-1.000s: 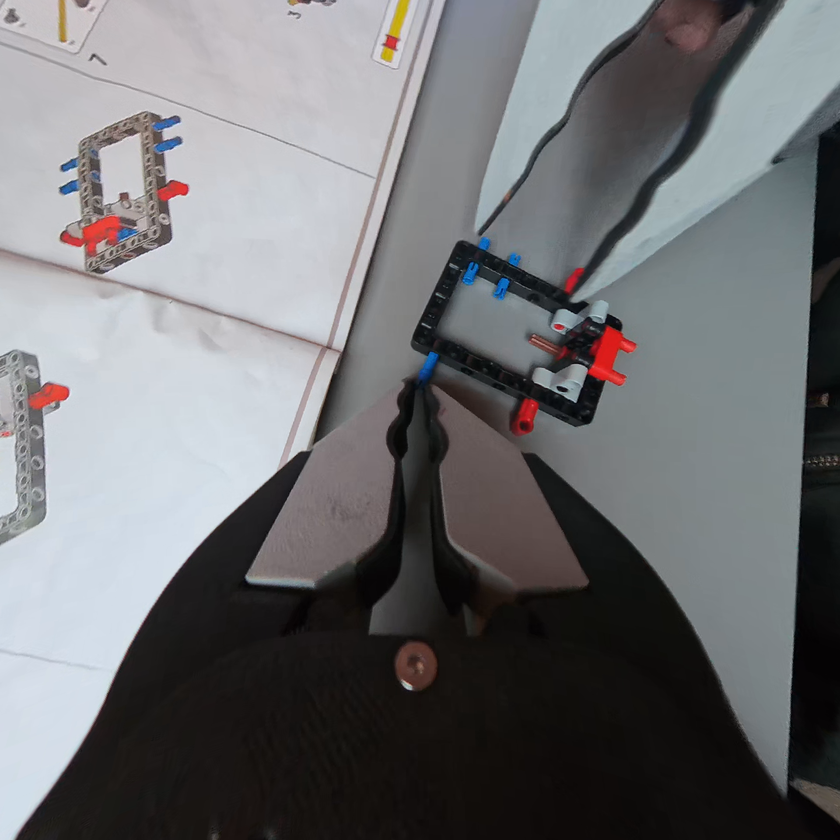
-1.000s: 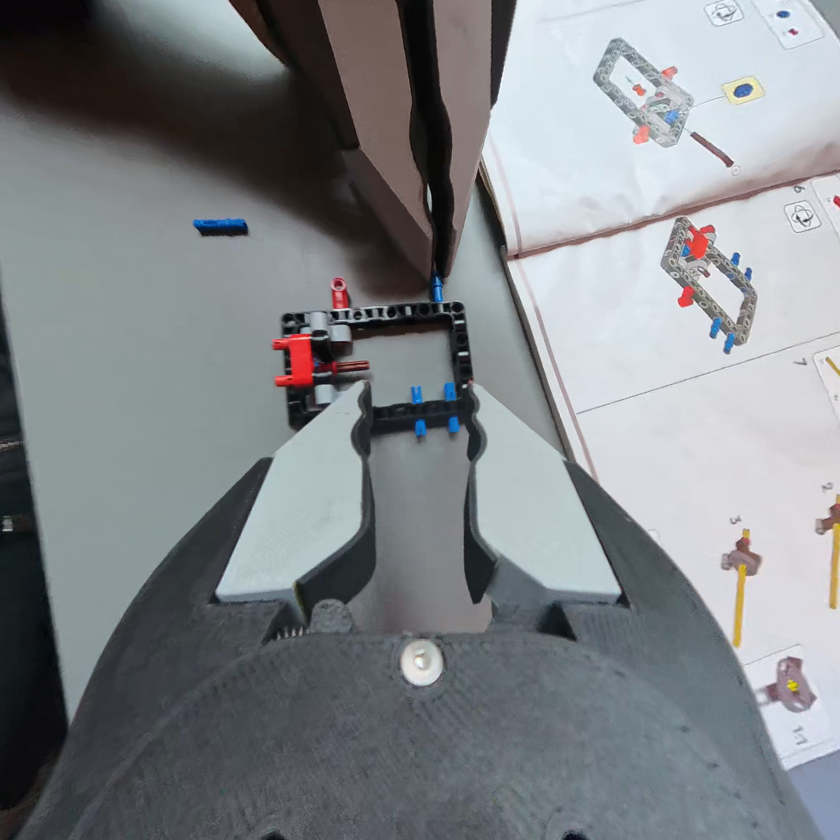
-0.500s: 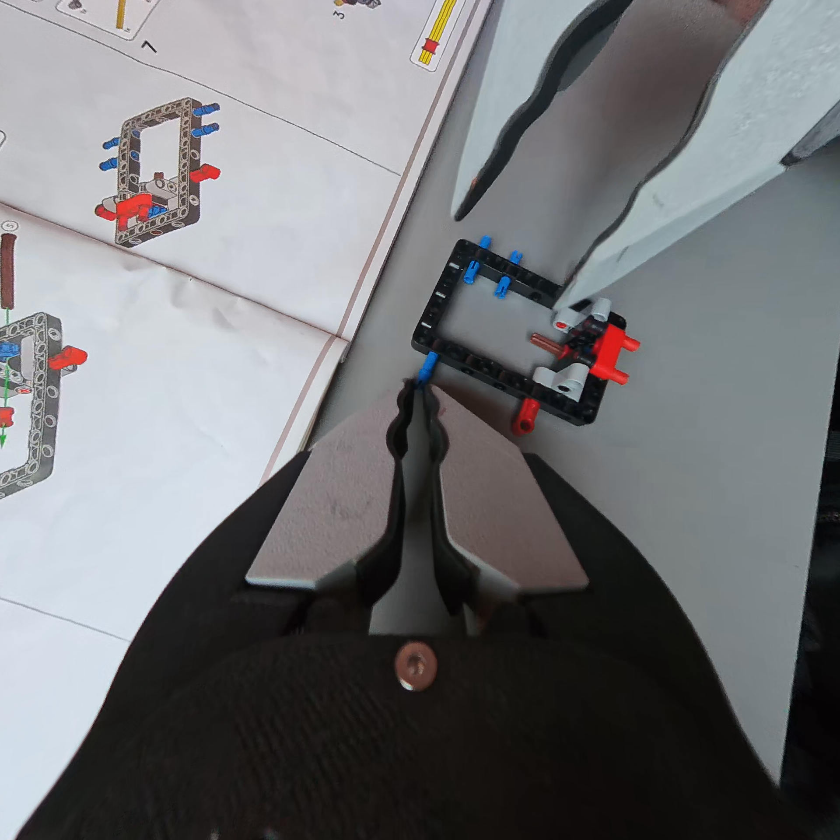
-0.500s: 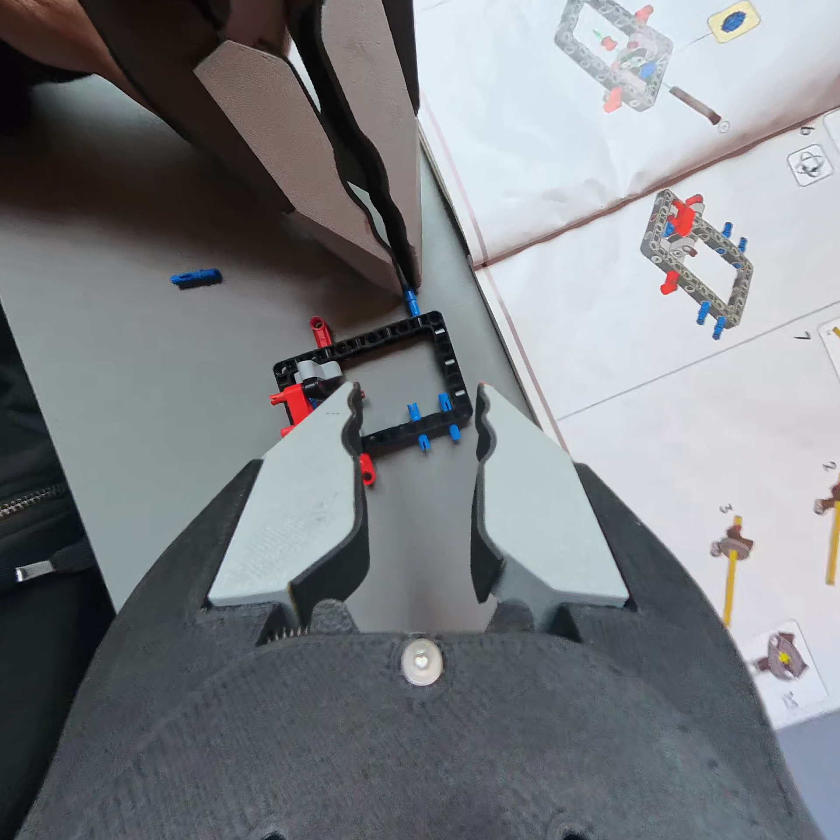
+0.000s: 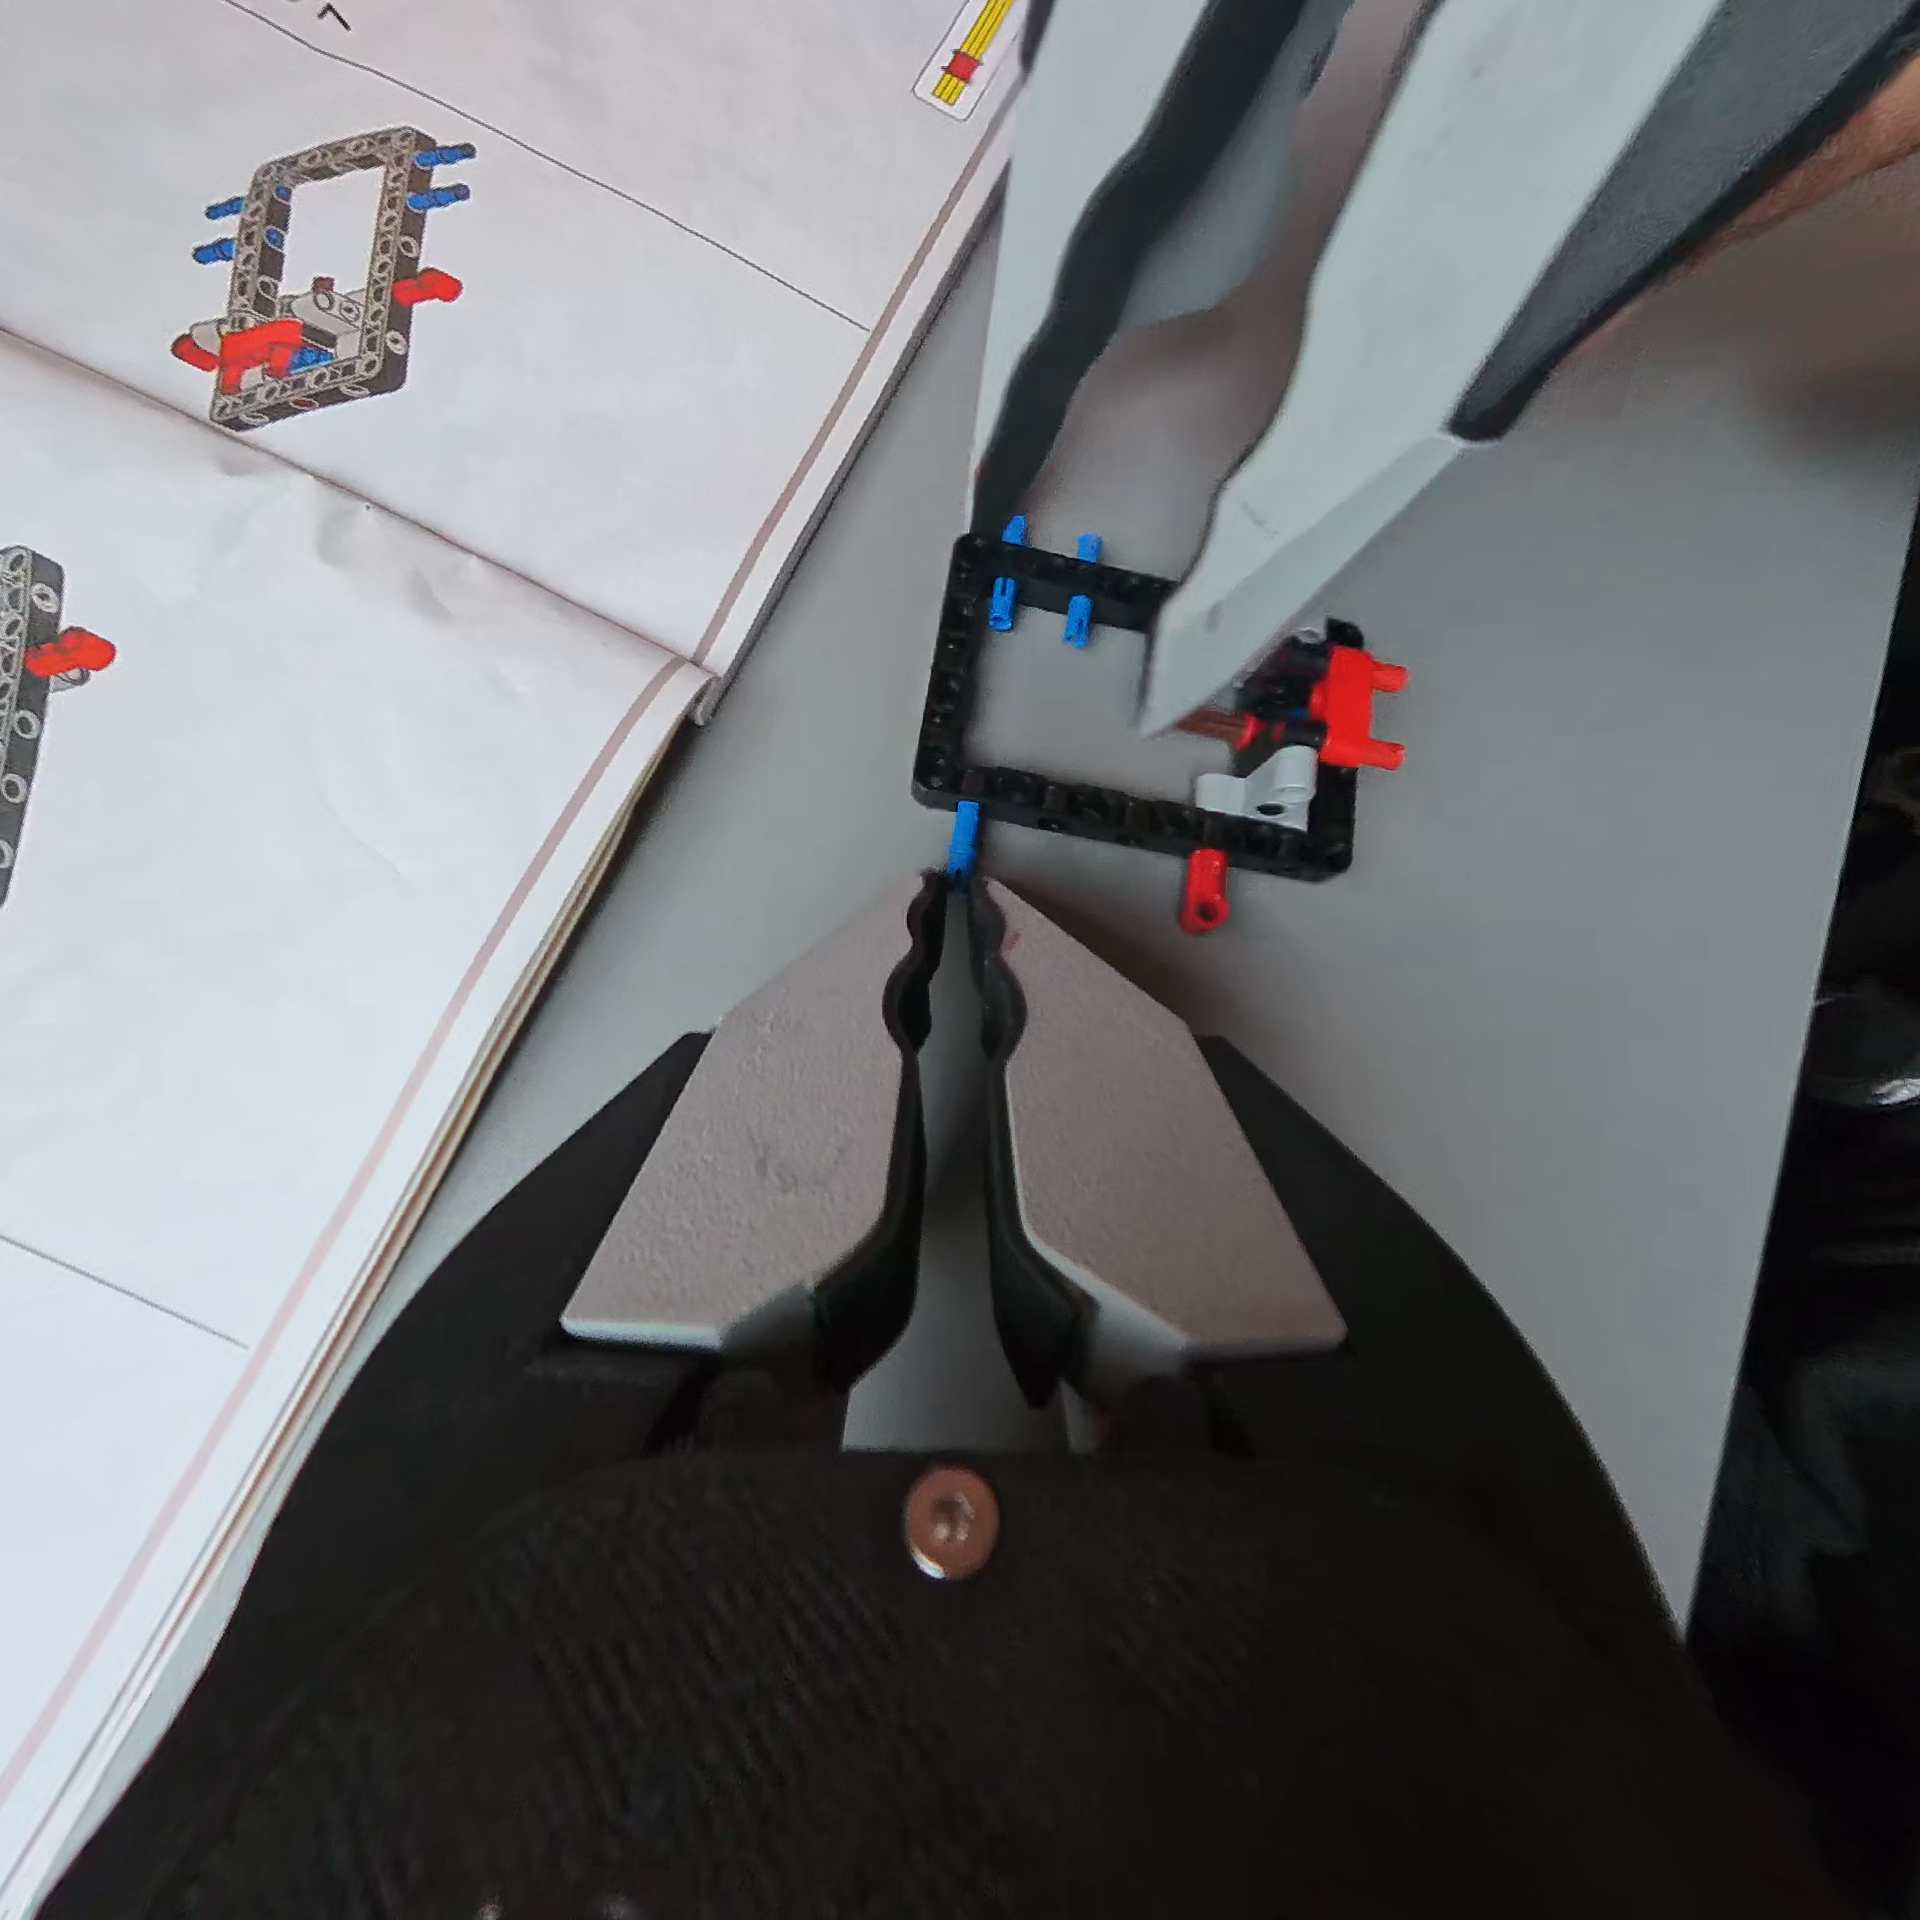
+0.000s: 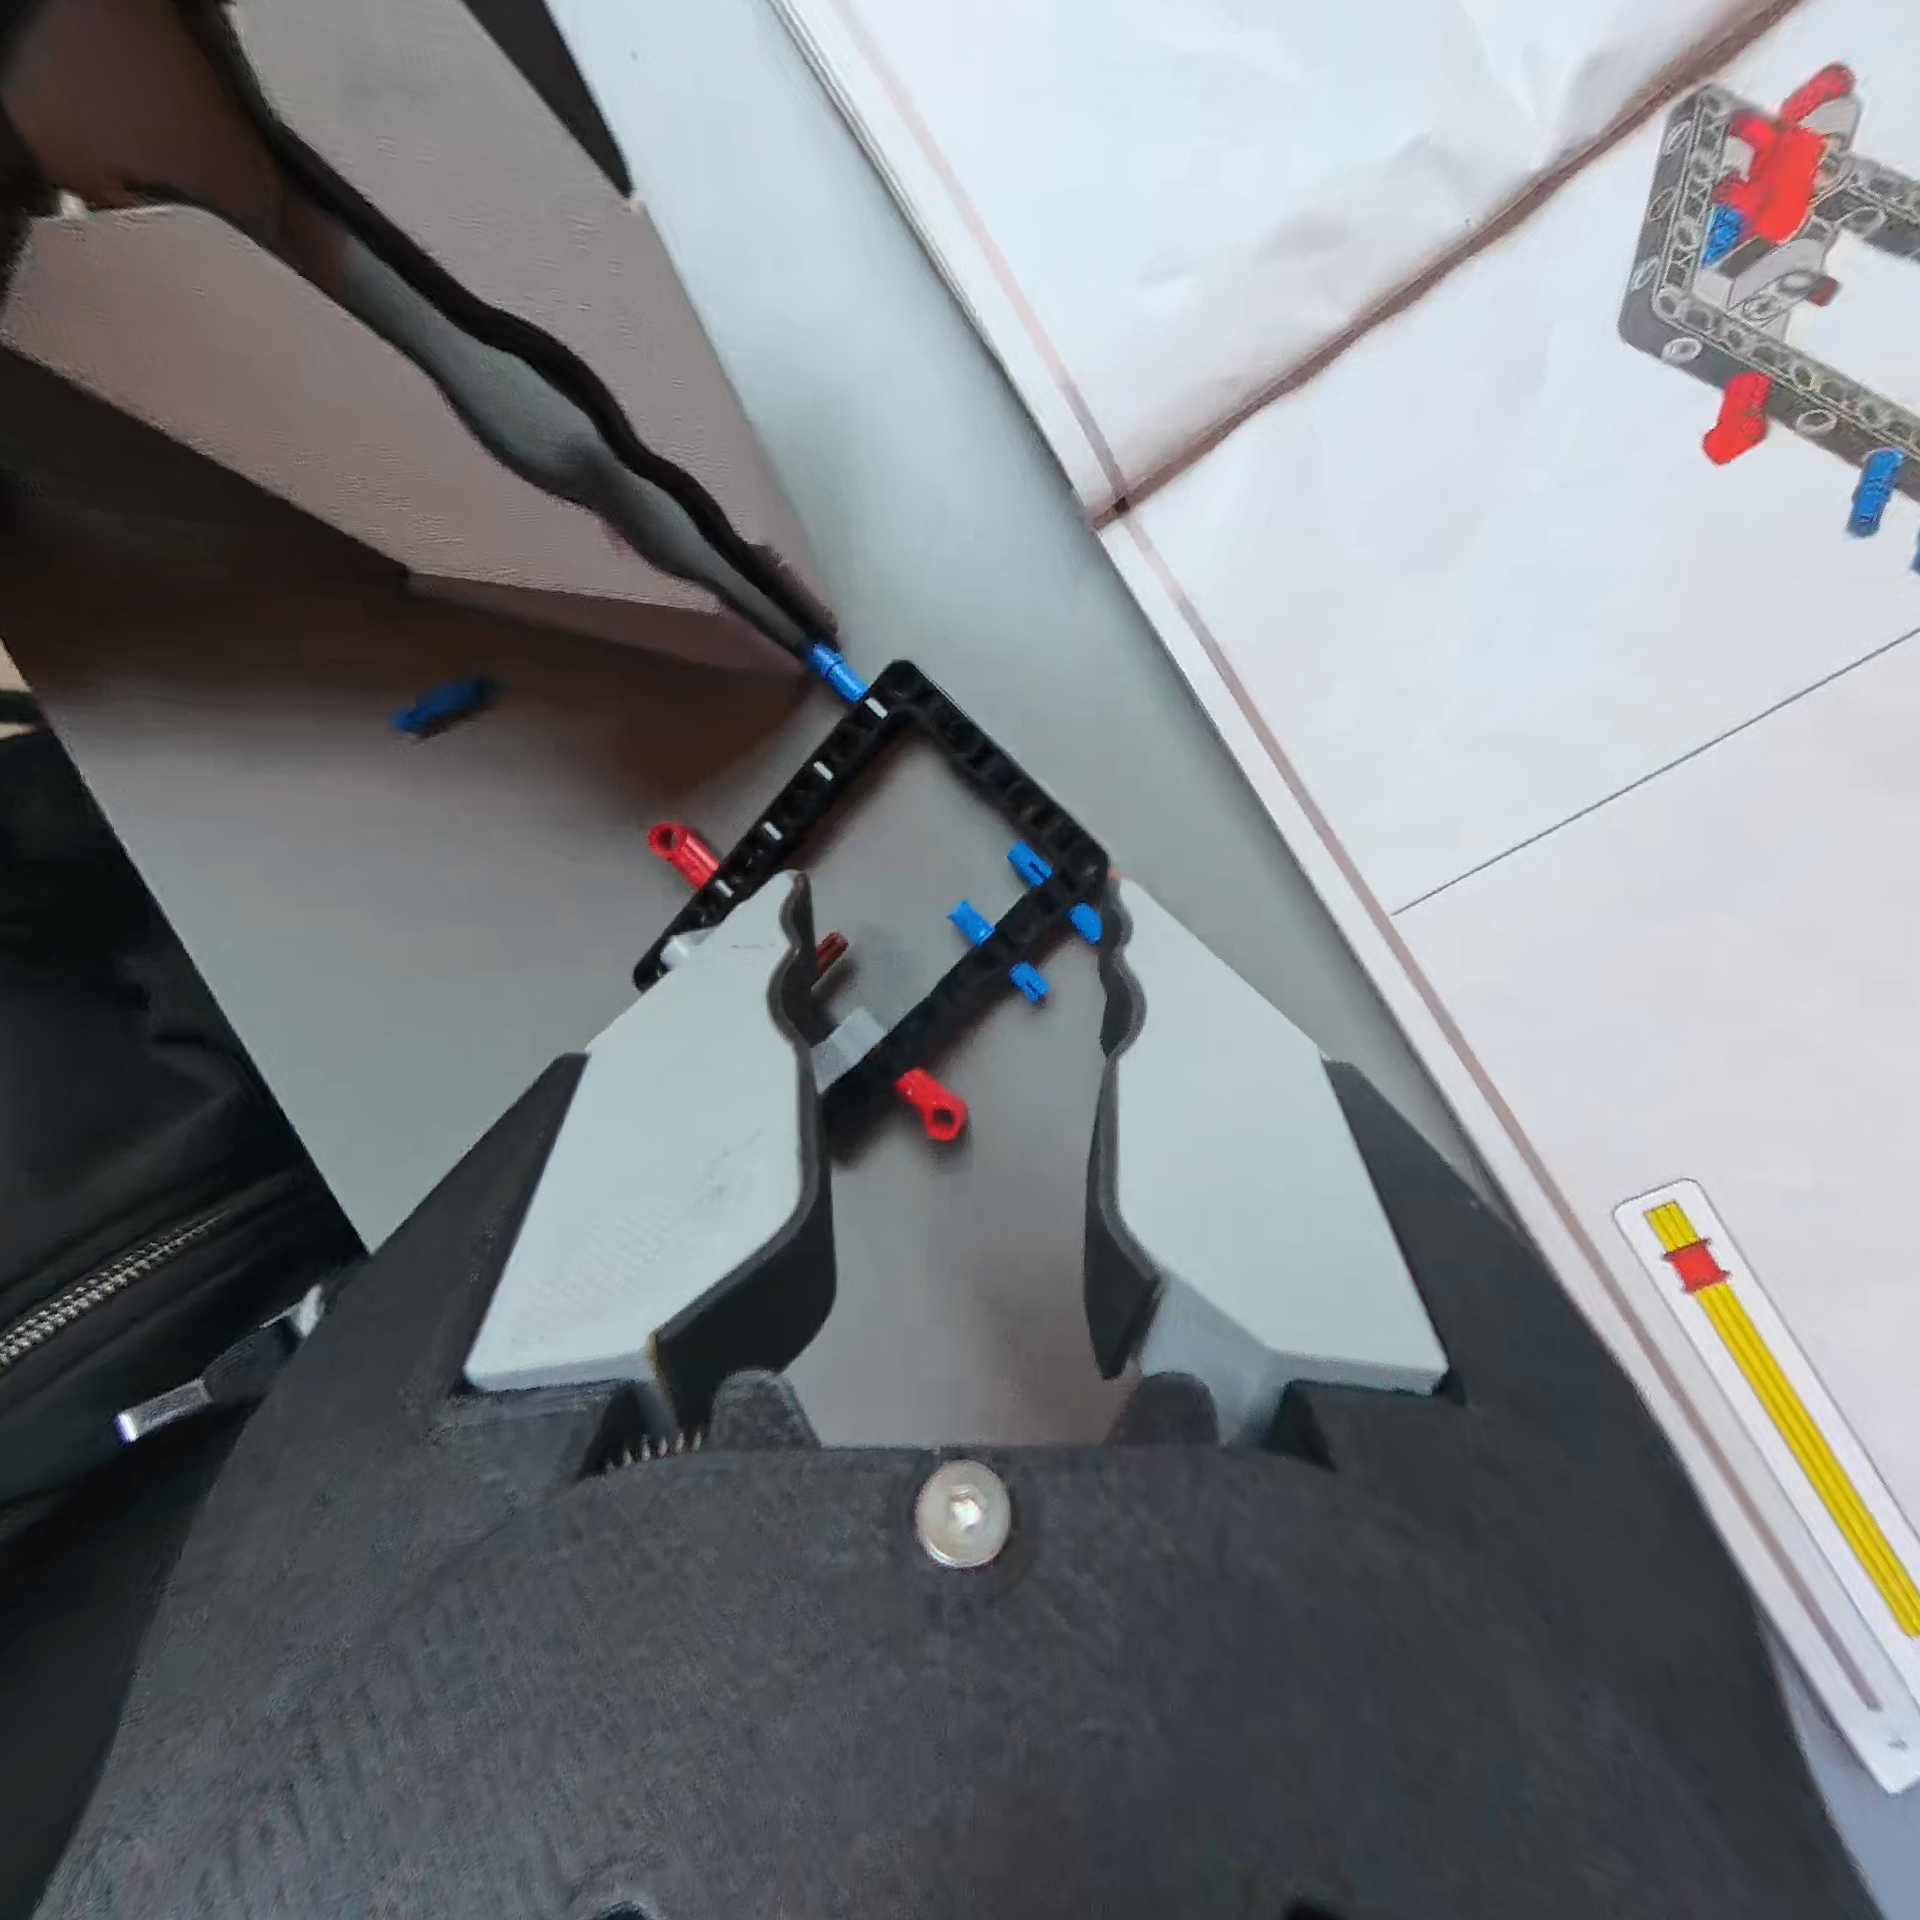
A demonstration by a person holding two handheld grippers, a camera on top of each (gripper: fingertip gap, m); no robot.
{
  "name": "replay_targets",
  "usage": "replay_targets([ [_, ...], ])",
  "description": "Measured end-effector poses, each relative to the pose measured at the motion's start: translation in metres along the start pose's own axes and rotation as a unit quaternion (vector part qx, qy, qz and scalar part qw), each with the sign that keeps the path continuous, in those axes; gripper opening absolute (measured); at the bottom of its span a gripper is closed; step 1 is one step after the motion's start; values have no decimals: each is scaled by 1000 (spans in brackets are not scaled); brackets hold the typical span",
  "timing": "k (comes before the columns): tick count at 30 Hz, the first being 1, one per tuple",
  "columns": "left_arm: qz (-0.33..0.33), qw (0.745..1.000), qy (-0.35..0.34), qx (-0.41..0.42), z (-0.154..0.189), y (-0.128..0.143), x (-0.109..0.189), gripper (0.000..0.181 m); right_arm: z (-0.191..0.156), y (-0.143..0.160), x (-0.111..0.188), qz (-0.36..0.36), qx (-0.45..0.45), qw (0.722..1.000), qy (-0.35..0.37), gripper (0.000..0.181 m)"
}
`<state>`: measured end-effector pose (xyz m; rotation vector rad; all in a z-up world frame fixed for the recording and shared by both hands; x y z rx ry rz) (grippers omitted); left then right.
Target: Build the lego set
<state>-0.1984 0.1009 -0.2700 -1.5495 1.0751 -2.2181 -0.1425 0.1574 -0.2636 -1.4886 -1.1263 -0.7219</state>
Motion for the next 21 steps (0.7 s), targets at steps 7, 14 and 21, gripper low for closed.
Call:
replay_targets([
  [7, 19, 1000, -2, 19, 19, 5, -1, 2, 4, -6, -4, -45, 67, 995, 63, 39],
  [14, 39, 999, -12, 8, 34, 5, 16, 9, -14, 1, 16, 2, 17, 999, 33, 58],
  [21, 27, 1000, -1, -12, 44, 12, 19, 10, -29, 1, 1, 3, 11, 1000, 16, 83],
])
Point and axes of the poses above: each gripper's, where its closed fingertips meet, x back along the fingers, y out of its underside, z = x × y across the jaws, the point moved 3 cm from there along x, back along the fingers
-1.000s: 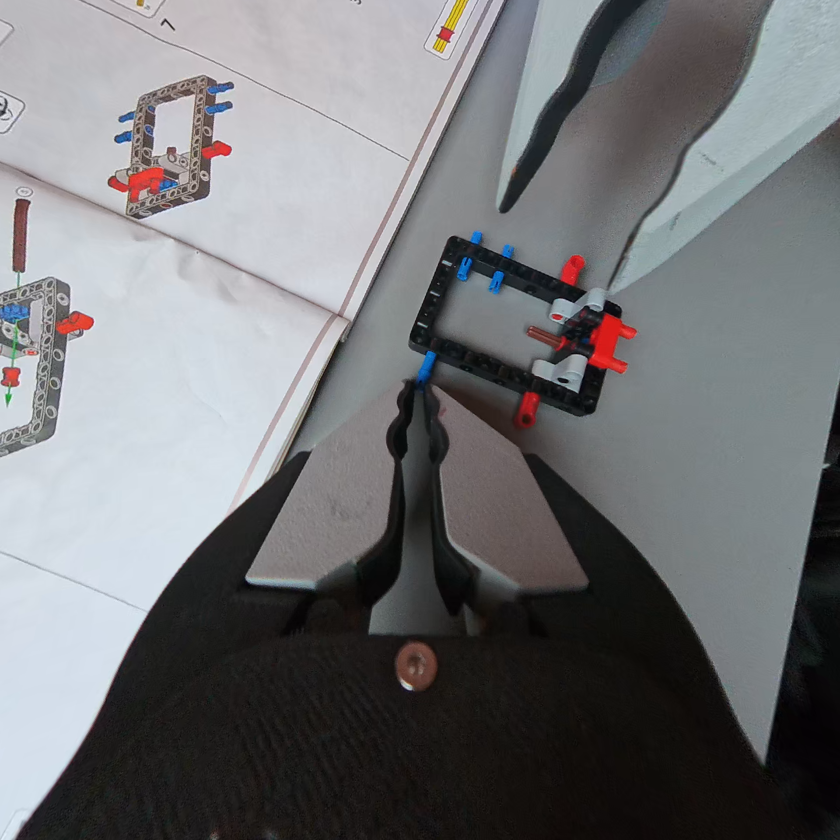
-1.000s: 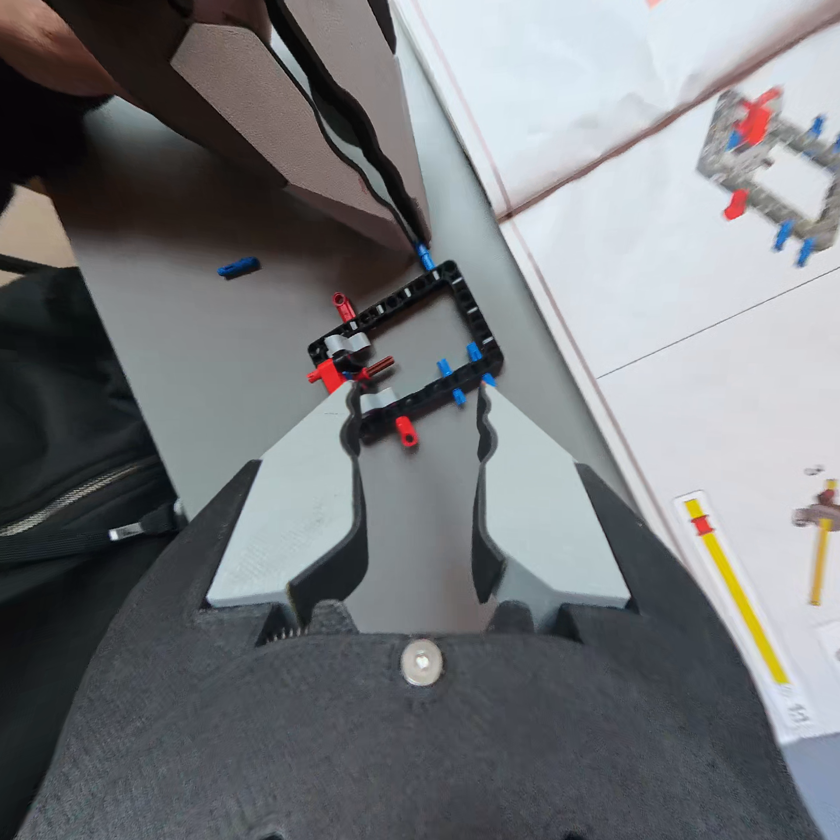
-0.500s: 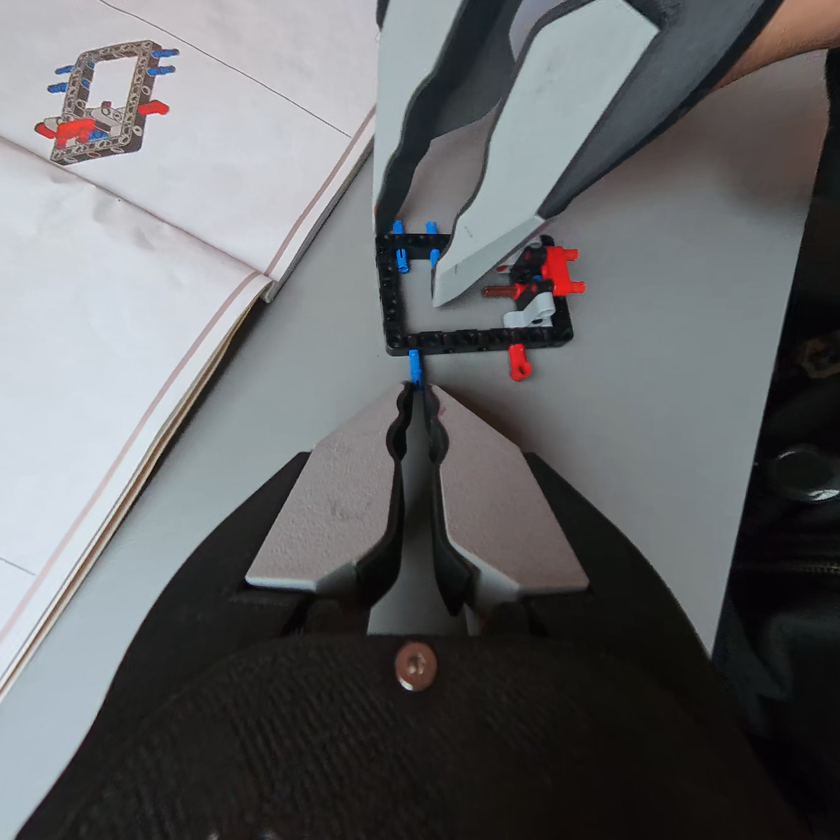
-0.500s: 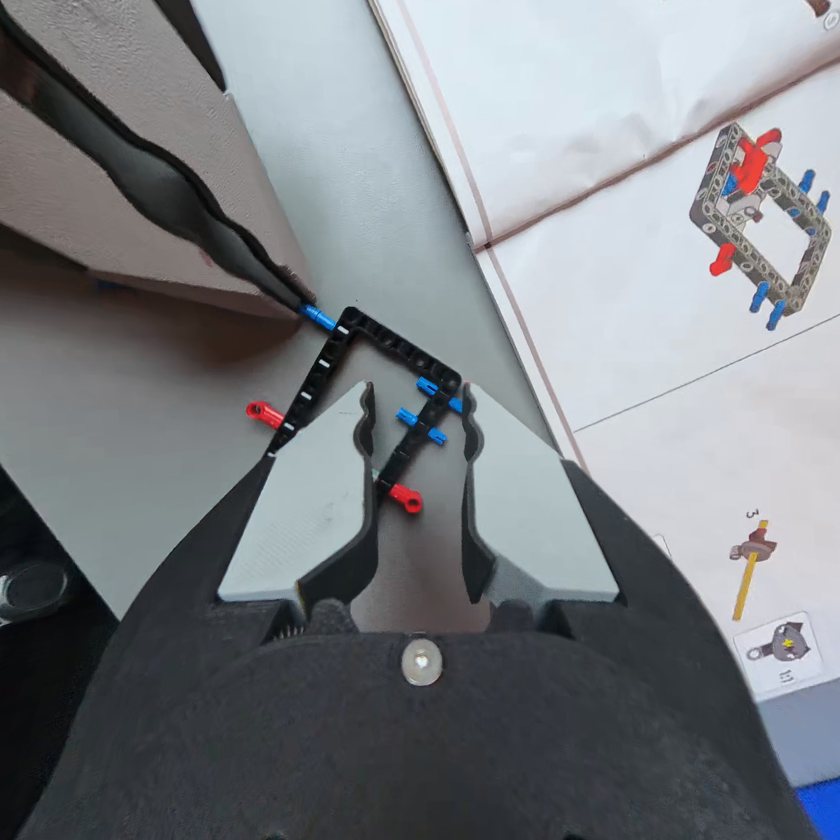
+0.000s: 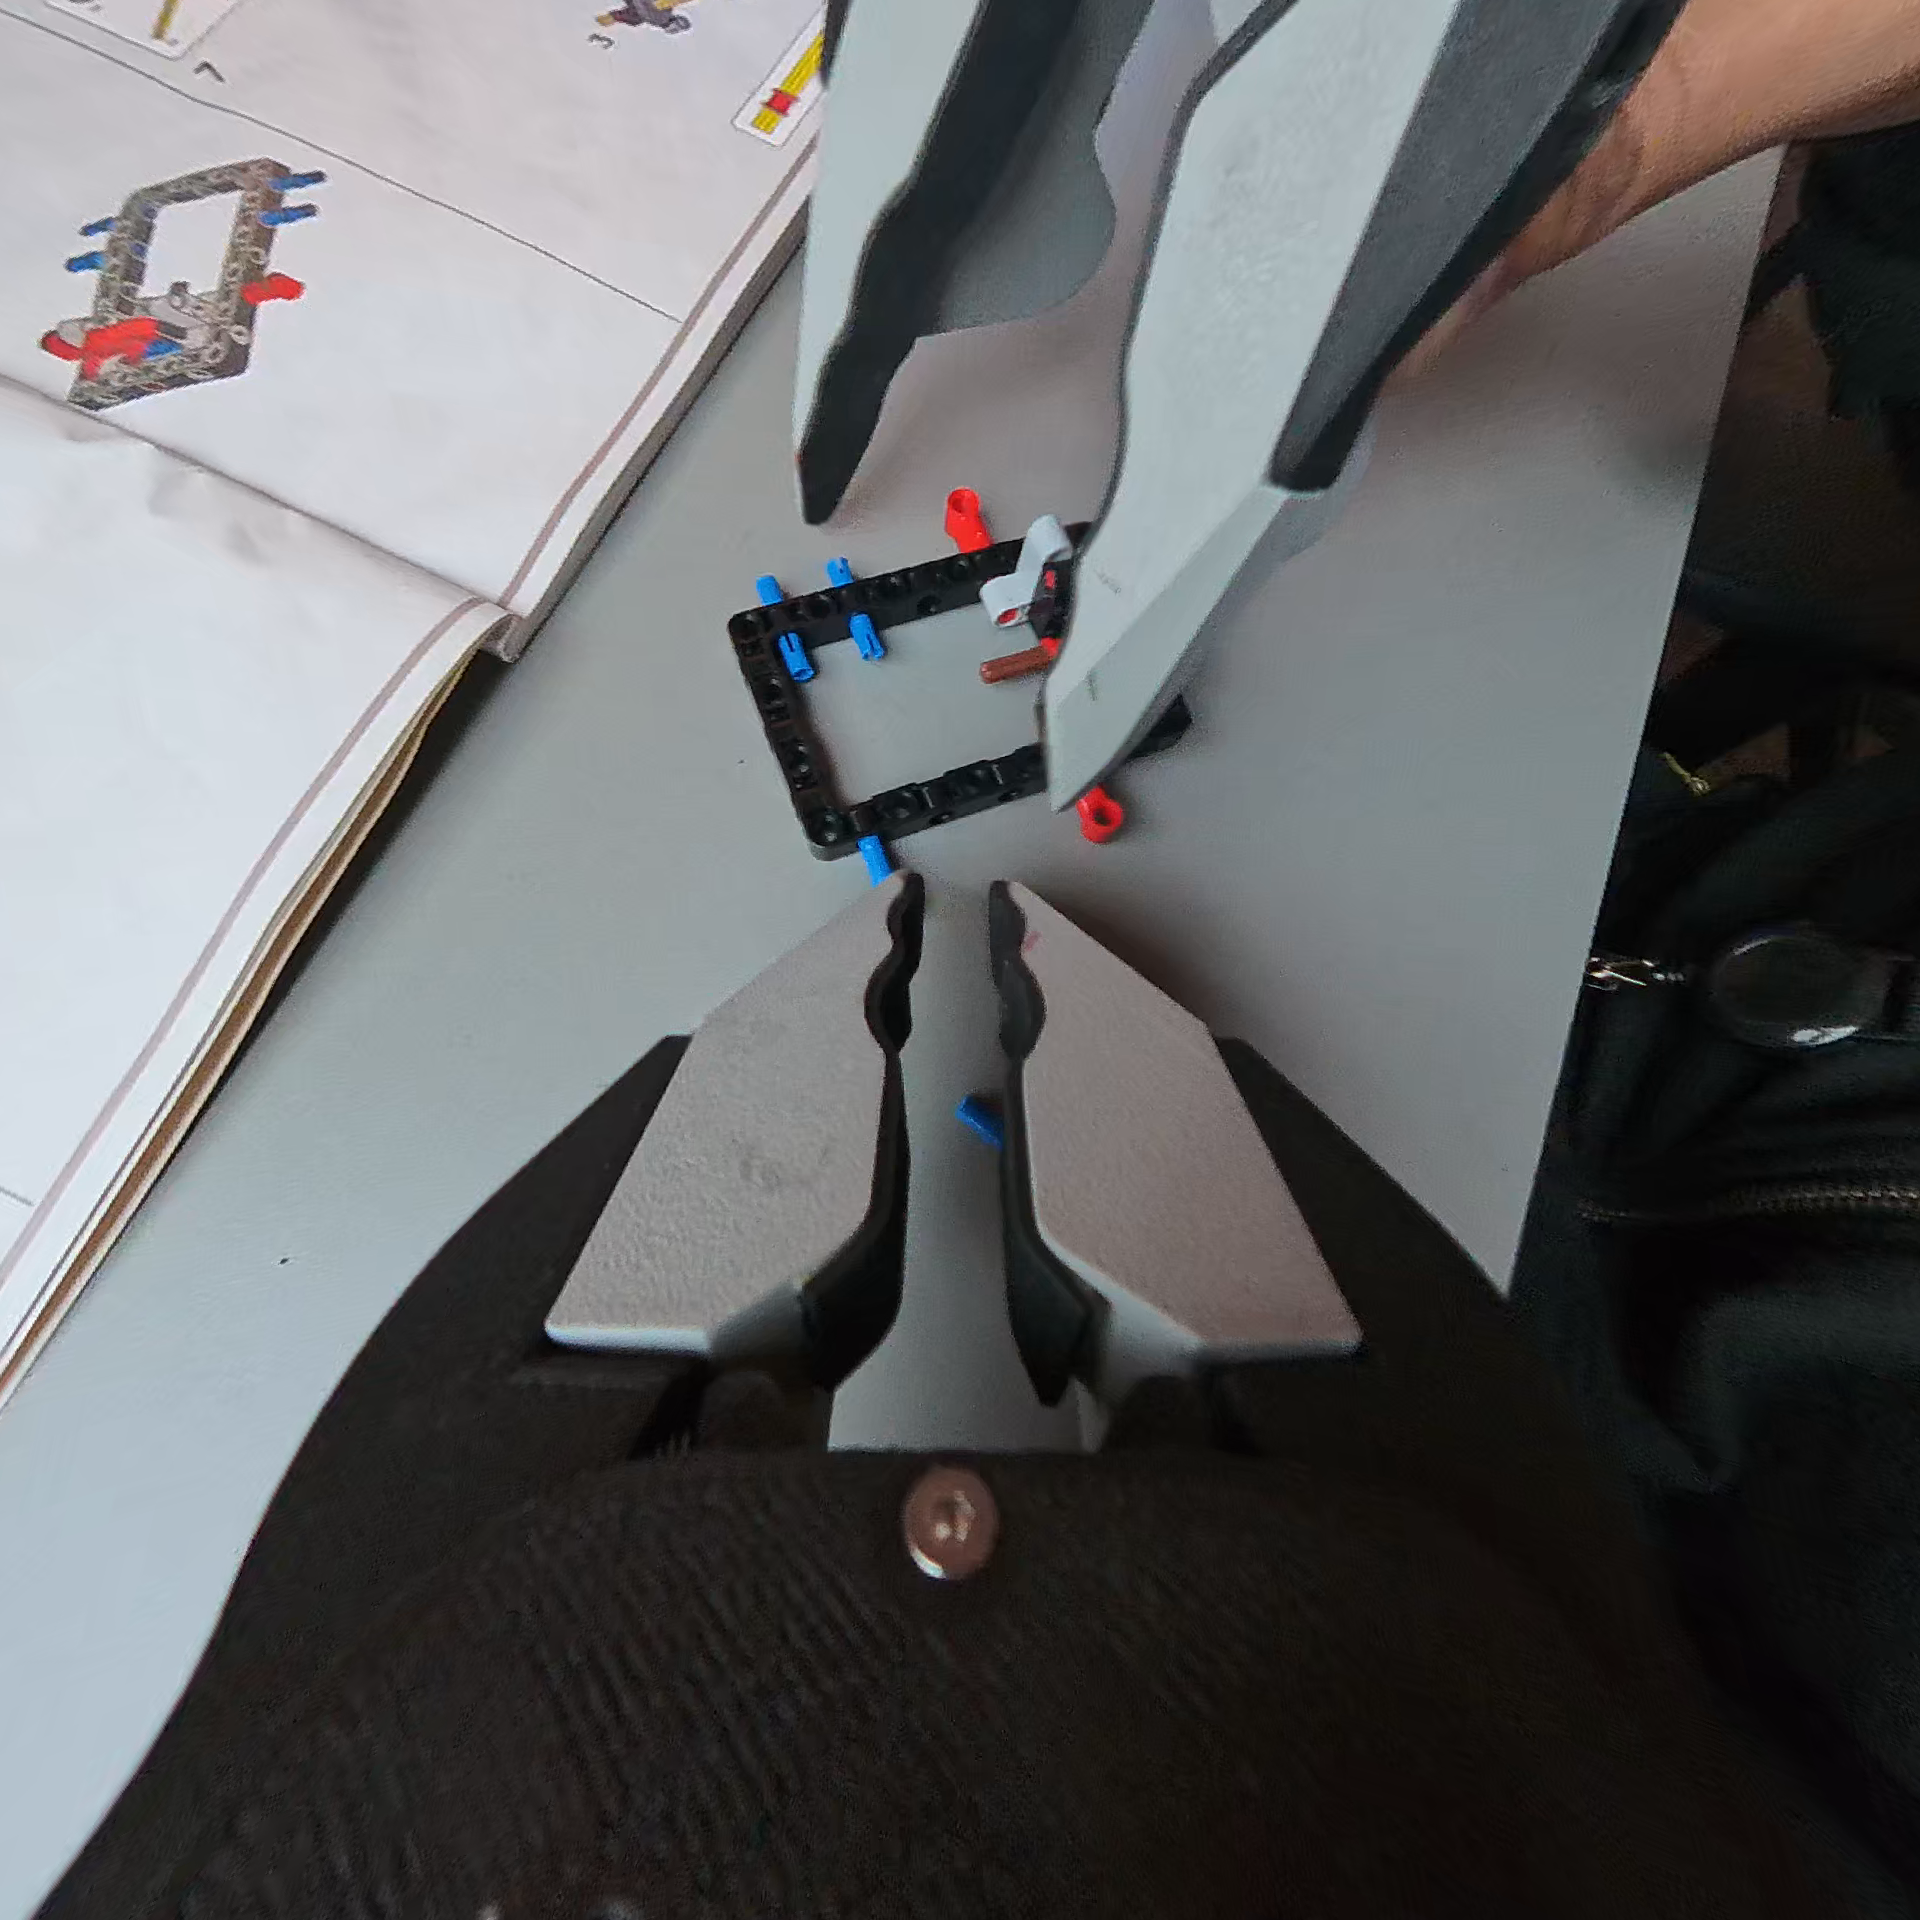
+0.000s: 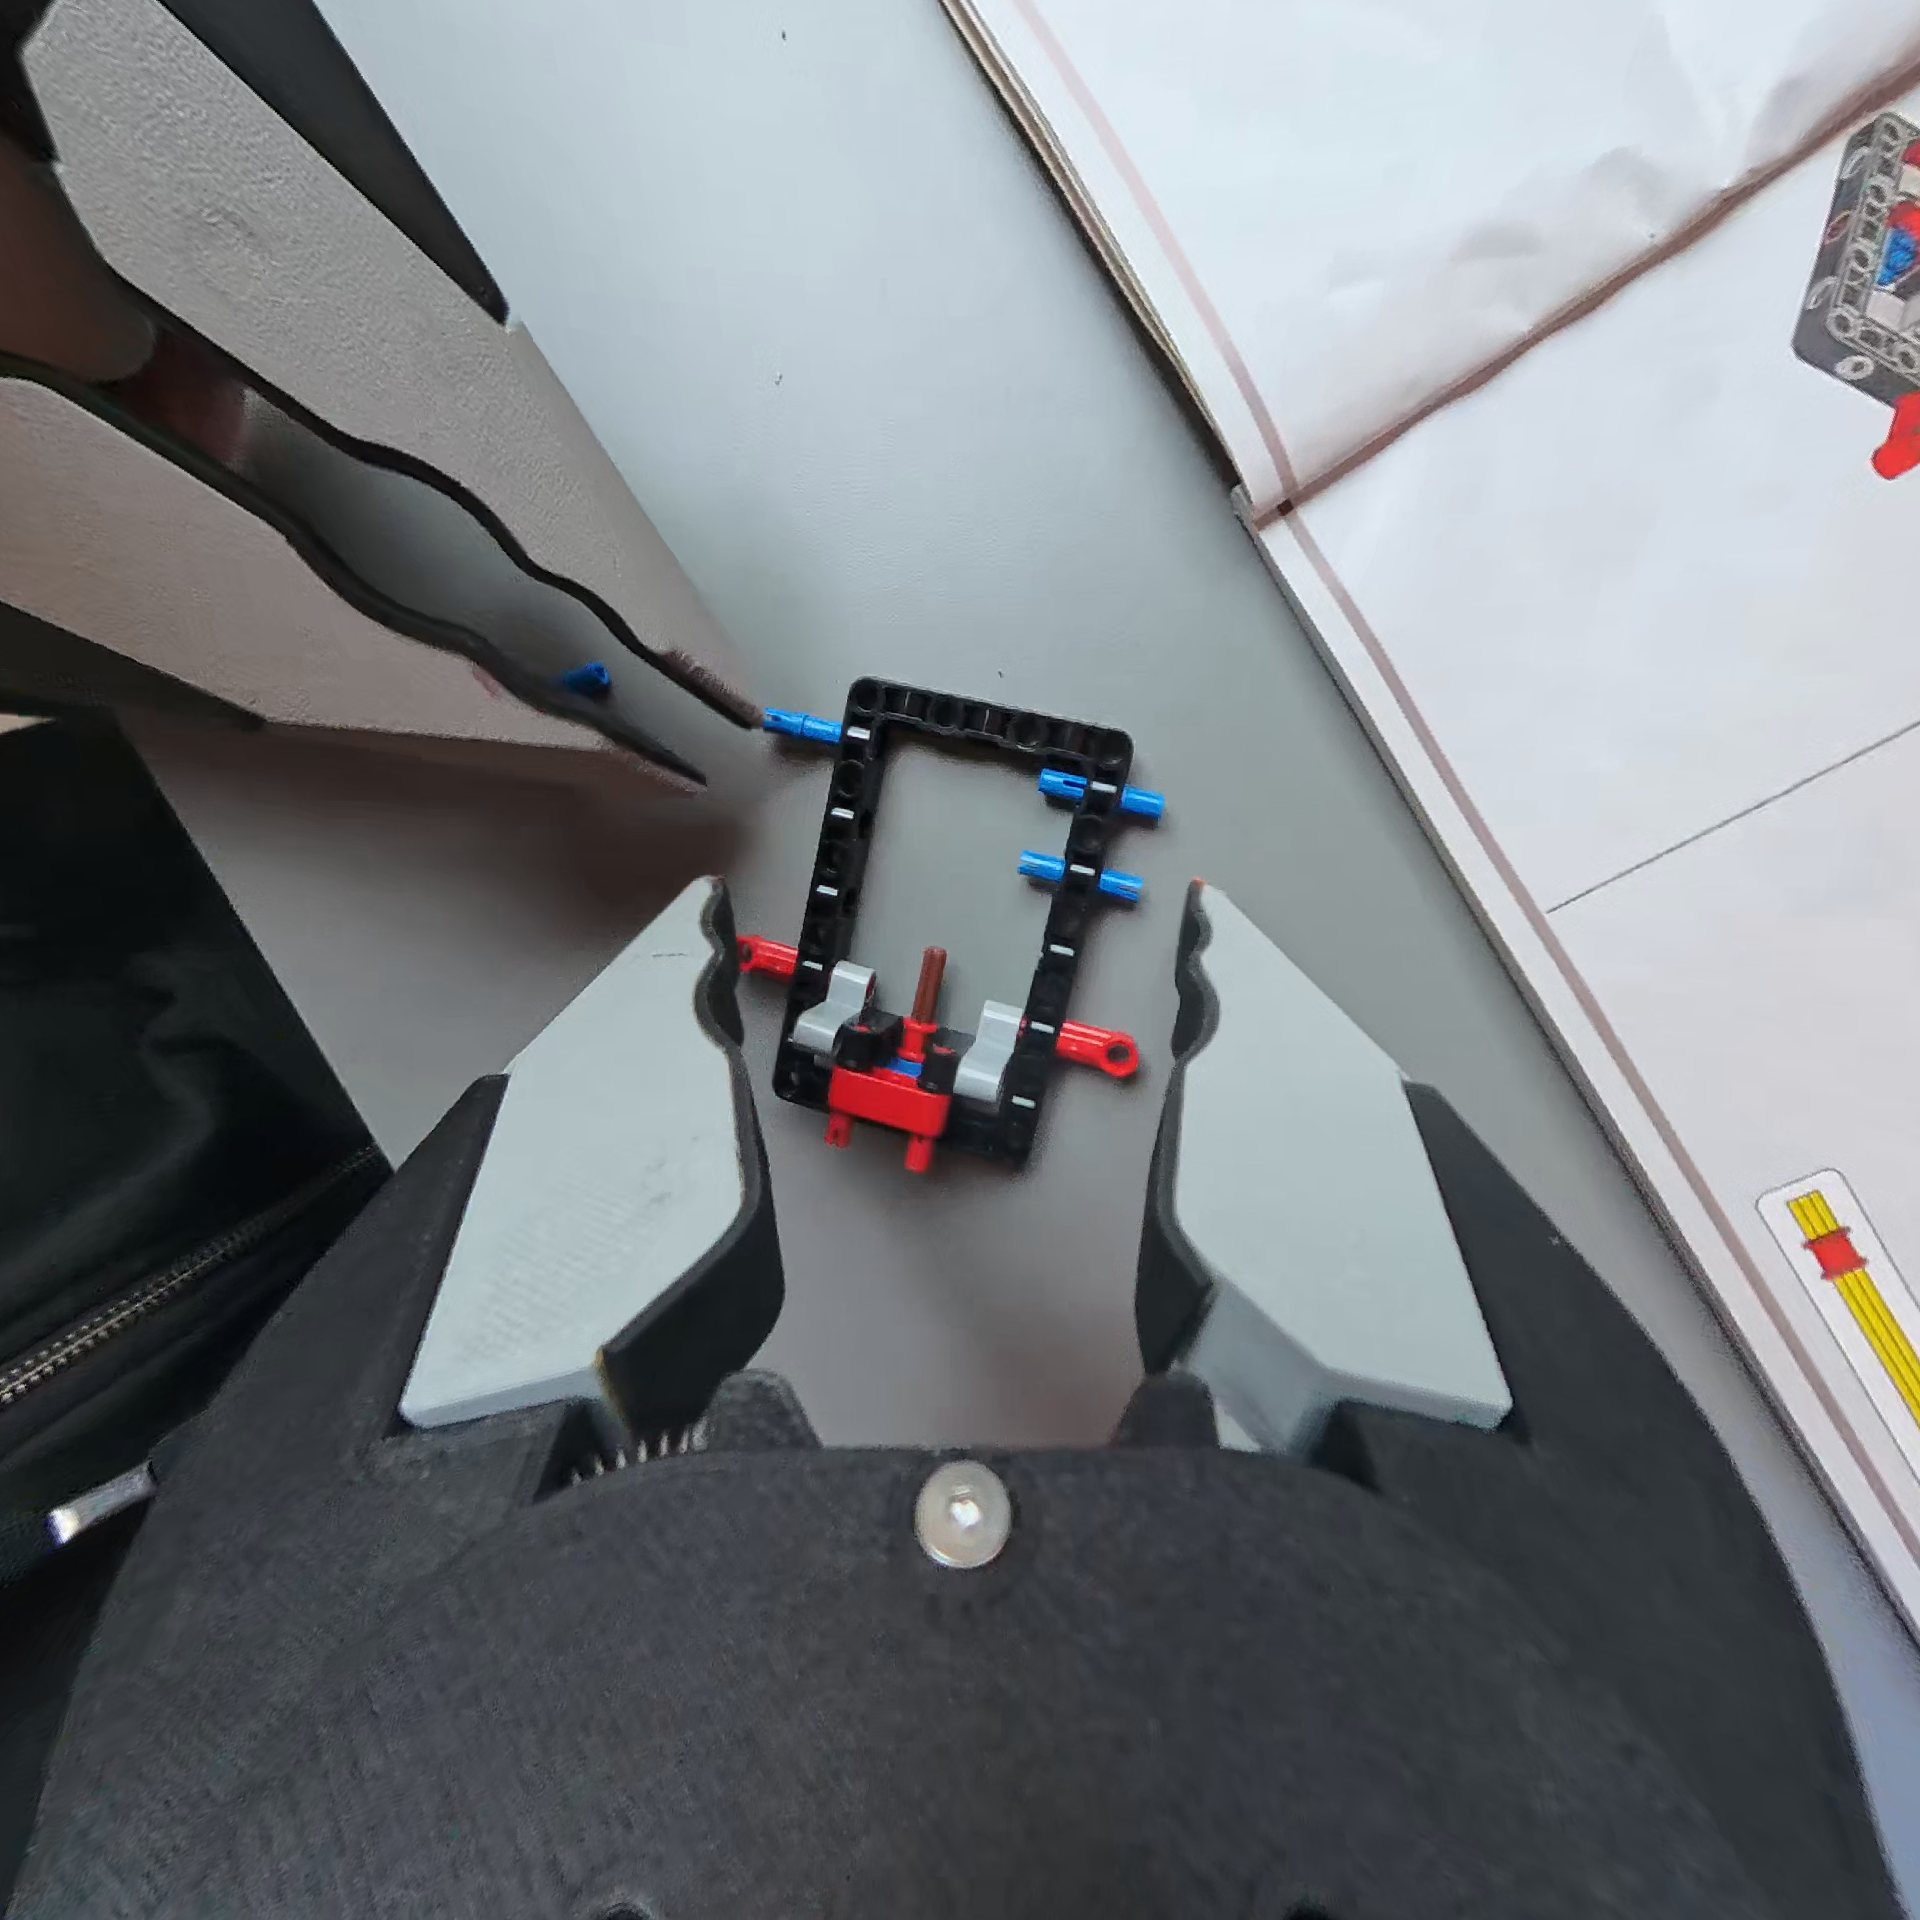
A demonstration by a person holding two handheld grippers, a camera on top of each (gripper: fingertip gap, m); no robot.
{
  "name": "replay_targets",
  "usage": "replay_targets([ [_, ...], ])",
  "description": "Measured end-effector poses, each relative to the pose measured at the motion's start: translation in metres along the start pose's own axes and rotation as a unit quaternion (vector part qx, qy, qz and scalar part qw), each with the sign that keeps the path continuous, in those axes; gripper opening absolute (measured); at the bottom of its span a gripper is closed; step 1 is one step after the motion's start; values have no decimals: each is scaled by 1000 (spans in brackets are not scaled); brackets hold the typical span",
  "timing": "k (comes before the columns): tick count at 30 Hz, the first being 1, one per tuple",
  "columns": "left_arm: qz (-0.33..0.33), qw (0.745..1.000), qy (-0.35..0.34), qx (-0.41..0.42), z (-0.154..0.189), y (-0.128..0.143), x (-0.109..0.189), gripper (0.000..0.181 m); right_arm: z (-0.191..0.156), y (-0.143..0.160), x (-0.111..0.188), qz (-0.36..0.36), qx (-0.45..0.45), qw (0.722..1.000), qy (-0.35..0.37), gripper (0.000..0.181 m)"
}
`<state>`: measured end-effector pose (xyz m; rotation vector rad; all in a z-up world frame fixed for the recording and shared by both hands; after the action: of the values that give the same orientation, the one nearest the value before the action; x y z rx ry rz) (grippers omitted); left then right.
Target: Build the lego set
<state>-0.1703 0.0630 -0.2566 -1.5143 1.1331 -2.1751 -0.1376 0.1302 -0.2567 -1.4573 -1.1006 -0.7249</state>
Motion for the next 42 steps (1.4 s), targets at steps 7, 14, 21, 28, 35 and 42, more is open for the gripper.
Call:
replay_targets([
  [7, -58, 991, -44, -113, -16, 13, 12, 19, 6, 0, -10, -32, 69, 996, 34, 72],
  [14, -46, 989, -28, -136, -20, 5, 2, 53, 1, -5, -12, -36, 159, 987, -9, 58],
  [21, -56, 988, -6, -144, -17, 10, -3, 47, 0, -5, -13, -46, 194, 980, -24, 61],
  [28, -61, 987, 5, -149, -16, 11, -2, 45, -2, -2, -12, -109, 248, 962, -26, 61],
  [35, -51, 987, -1, -150, -15, 5, -9, 48, -4, -6, -14, -125, 296, 946, -34, 60],
  [42, -33, 994, 29, -102, -16, 1, -15, 60, -5, -9, -18, -91, 329, 940, -19, 58],
])
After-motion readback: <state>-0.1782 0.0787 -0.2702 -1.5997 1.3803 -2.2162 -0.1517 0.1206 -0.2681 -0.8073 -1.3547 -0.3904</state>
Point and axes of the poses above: each gripper's, where its closed fingertips meet, x back along the fingers, y out of its underside, z = x × y across the jaws, the point moved 3 cm from there along x, back along the fingers
